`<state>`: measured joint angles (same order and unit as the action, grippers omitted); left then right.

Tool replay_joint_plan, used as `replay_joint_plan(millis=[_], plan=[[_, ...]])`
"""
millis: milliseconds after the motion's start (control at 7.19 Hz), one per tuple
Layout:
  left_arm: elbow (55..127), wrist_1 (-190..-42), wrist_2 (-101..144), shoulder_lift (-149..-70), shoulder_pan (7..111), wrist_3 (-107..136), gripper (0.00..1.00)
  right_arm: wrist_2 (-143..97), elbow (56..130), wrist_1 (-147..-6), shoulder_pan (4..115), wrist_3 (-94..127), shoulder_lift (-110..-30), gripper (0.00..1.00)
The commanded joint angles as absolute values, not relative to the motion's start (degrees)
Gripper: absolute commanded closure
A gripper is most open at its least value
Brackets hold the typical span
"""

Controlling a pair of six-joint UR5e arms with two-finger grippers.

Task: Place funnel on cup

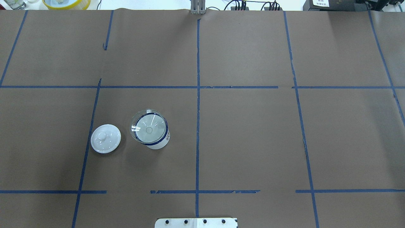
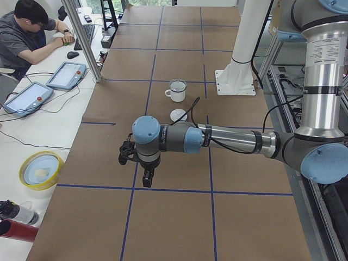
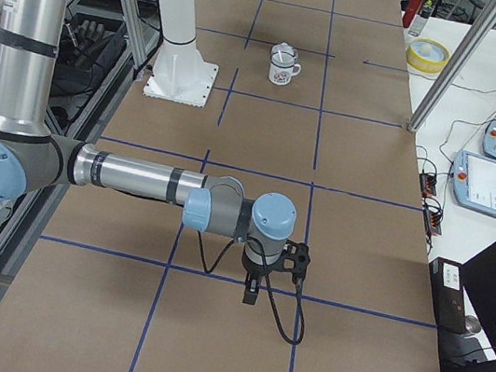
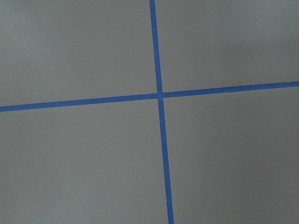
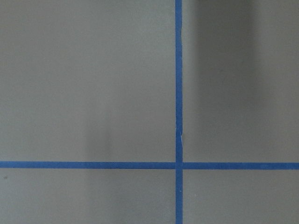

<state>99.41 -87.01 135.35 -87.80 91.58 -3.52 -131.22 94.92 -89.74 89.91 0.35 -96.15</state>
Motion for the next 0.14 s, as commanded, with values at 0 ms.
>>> replay_joint_plan(millis=[0], plan=[[99.58,-87.01,135.35,-87.8,91.58,-3.52,0.0,-131.22,94.92,-89.74,89.91,0.35,-96.15,0.0]])
